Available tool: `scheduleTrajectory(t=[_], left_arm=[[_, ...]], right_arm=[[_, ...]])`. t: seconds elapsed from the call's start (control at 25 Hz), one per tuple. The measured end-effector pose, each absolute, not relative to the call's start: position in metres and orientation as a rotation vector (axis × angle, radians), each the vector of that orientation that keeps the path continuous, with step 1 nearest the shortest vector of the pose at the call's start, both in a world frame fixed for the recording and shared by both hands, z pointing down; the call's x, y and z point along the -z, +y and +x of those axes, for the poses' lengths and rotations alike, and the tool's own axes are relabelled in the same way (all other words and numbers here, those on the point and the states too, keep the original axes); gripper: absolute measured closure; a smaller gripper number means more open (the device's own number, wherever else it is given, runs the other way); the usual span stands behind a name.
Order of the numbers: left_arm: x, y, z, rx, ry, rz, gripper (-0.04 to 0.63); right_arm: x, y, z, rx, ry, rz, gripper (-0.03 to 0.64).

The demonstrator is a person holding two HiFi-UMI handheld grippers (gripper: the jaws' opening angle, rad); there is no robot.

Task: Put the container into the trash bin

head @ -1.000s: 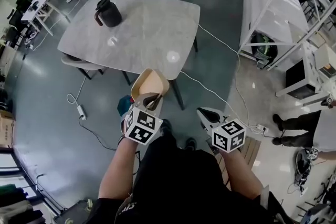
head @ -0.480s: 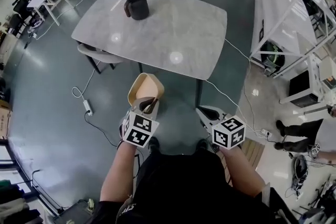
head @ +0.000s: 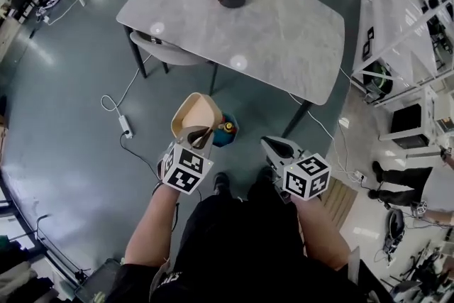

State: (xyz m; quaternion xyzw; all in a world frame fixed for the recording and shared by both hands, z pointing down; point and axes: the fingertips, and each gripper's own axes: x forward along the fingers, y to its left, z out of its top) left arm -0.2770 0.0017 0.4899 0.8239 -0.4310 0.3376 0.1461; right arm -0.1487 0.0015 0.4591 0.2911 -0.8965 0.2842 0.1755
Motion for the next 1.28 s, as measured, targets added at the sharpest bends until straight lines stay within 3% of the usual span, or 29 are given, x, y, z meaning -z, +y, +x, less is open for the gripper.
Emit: scheduleTrajectory(t=[0.16,0.64,1.28], left_arm=[[-0.523,-0.007,-0.284,-0.978,-1.166,2.349,0.571],[-0.610,-0.021,-0.261,-1.088,-0.955,2.325,0.569],[-0.794,-0.050,-0.240,-1.222,-0.848,2.197,0.569]], right_arm=[[-0.474,0.003,-0.156,-0.742,-2.473,0.838,0.623],[-0.557,-0.036,-0.157,-0.990,-2.393,0.924,0.621],[-0.728,-0.061,-0.140,-1.194,-2.271,0.885,0.621]])
